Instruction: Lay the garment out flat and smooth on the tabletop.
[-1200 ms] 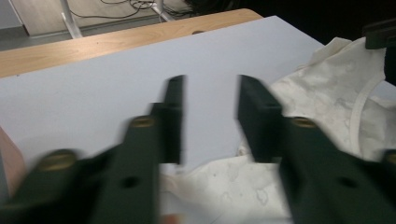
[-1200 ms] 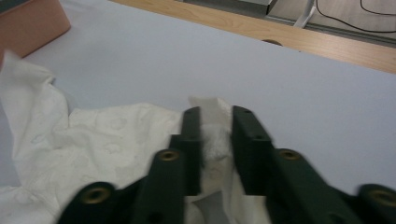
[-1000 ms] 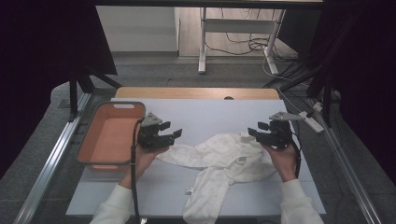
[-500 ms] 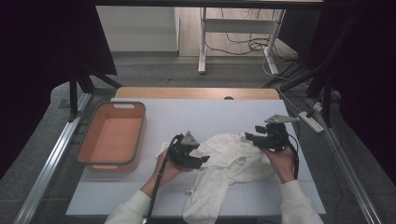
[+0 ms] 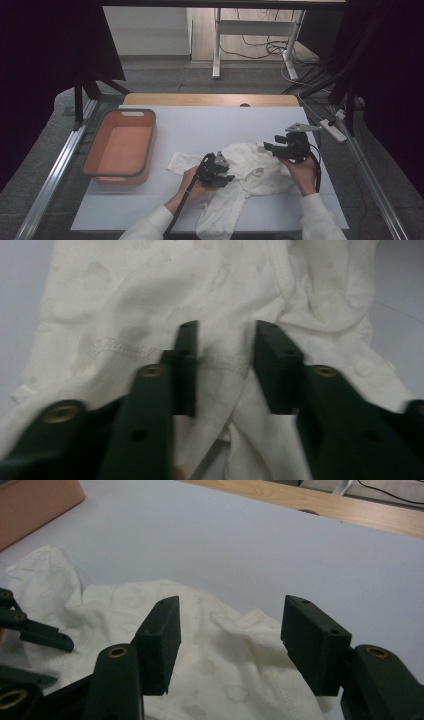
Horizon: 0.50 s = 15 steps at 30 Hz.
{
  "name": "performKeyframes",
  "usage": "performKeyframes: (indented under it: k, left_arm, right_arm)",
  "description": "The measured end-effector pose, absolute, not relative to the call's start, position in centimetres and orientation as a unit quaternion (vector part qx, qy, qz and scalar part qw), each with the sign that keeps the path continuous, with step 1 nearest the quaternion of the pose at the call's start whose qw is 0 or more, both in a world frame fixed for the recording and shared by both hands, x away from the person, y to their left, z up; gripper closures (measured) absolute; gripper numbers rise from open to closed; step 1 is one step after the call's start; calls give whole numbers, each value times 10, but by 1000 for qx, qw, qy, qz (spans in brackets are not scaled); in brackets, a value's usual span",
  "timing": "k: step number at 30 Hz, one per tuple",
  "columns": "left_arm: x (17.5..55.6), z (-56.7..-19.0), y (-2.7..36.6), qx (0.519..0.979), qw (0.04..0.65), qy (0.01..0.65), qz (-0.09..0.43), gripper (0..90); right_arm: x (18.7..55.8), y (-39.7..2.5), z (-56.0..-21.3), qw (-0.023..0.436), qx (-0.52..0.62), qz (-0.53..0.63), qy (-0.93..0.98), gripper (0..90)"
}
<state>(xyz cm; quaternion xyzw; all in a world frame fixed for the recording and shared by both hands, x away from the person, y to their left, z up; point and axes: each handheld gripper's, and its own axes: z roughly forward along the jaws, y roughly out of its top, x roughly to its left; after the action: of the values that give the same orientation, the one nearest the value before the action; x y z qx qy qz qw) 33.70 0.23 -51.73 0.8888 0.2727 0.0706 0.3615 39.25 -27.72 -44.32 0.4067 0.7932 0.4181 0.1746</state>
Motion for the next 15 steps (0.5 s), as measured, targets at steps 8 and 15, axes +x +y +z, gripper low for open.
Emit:
performKeyframes:
  k: [8, 15]
  left_arm:
    - [341, -506, 18, 866, 404, 288, 57, 844]
    - [345, -490, 41, 845, 433, 307, 63, 851]
  right_arm:
    - [393, -280, -443, 176, 408, 418, 792, 410]
    - [393, -281, -444, 176, 409, 416, 793, 409]
